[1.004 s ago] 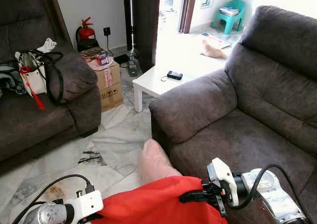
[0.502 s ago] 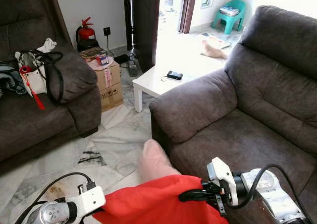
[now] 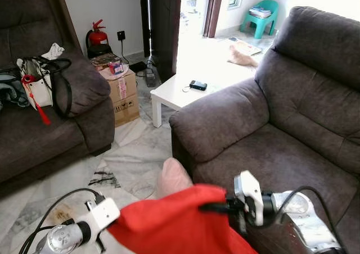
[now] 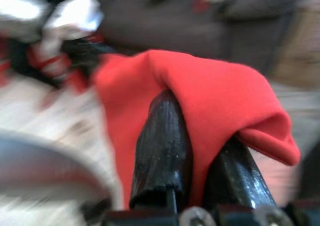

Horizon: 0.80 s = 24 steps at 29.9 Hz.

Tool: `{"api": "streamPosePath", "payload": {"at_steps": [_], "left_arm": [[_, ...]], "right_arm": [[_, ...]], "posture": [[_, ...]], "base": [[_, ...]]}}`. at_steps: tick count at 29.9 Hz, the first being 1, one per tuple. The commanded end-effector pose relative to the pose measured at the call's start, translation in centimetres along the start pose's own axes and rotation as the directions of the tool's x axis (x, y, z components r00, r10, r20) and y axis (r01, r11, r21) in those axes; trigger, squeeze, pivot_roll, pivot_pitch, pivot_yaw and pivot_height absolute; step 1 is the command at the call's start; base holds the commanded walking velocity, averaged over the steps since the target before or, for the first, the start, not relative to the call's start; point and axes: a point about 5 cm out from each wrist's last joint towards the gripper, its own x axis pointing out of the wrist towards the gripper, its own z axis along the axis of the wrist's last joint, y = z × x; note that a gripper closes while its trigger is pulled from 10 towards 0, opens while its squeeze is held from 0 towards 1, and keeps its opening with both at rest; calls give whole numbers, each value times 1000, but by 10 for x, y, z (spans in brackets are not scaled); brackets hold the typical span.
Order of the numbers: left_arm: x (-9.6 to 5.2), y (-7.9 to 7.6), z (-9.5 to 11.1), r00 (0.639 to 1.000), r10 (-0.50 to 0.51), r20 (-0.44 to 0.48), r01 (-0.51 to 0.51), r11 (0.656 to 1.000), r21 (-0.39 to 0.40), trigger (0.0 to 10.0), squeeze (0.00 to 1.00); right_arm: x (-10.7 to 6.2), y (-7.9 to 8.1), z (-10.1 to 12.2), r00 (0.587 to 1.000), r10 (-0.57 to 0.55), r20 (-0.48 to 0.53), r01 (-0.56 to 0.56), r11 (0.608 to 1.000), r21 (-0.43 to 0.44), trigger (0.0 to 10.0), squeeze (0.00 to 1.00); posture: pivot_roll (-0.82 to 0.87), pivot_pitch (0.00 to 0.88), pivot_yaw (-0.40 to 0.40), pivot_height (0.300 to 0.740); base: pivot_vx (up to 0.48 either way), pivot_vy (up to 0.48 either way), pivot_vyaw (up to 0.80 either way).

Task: Move the pillow to the sofa from floor

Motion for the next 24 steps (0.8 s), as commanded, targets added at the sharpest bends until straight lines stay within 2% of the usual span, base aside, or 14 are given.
{"api": "streamPosePath", "payload": {"at_steps": [1,2,5,8,10,12,13,16,17,21,23,24], "left_arm": [[1,17,22,988,121,95,-120,993,-24,10000,0],[2,22,37,966,201,160,-192,979,-71,10000,0],[4,28,63,924,284,257,-259,957,-130,10000,0],[7,30,86,880,334,338,-295,941,-163,10000,0],[8,32,97,850,367,378,-320,930,-183,10000,0],[7,35,113,801,418,429,-353,908,-224,10000,0],[7,35,113,801,418,429,-353,908,-224,10000,0],[7,34,123,764,461,451,-387,887,-252,10000,0],[7,34,123,764,461,451,-387,887,-252,10000,0],[7,31,132,725,515,457,-433,857,-278,10000,0],[7,30,134,713,529,460,-449,848,-280,10000,0],[6,31,135,693,560,454,-469,828,-306,10000,0]], "right_arm": [[-2,-16,20,988,-129,82,137,985,-102,10000,0],[0,-24,18,964,-248,93,258,960,-108,10000,0],[2,-30,15,917,-388,98,398,909,-125,10000,0],[8,-30,15,880,-456,132,472,872,-128,10000,0],[13,-26,16,875,-458,157,476,873,-107,10000,0],[16,-21,15,872,-459,172,480,870,-112,10000,0],[16,-21,15,872,-459,172,480,870,-112,10000,0],[17,-19,12,828,-525,197,550,828,-107,10000,0],[17,-19,12,828,-525,197,550,828,-107,10000,0],[16,-18,12,758,-607,237,637,768,-71,10000,0],[15,-17,12,748,-617,244,649,757,-76,10000,0],[15,-17,12,728,-637,253,667,743,-47,10000,0]], "posture": [[20,0,-59,740],[21,0,-60,740],[26,0,-62,740],[25,0,-59,740],[22,0,-56,740],[19,0,-54,740],[19,0,-54,740],[12,0,-53,740],[12,0,-53,740],[14,0,-53,740],[14,0,-54,740],[14,0,-55,740]], "base": [[0,0,0],[0,0,0],[0,0,0],[0,0,0],[0,0,0],[0,0,0],[0,0,0],[0,0,0],[0,0,0],[0,0,0],[0,0,0],[0,0,0]]}}
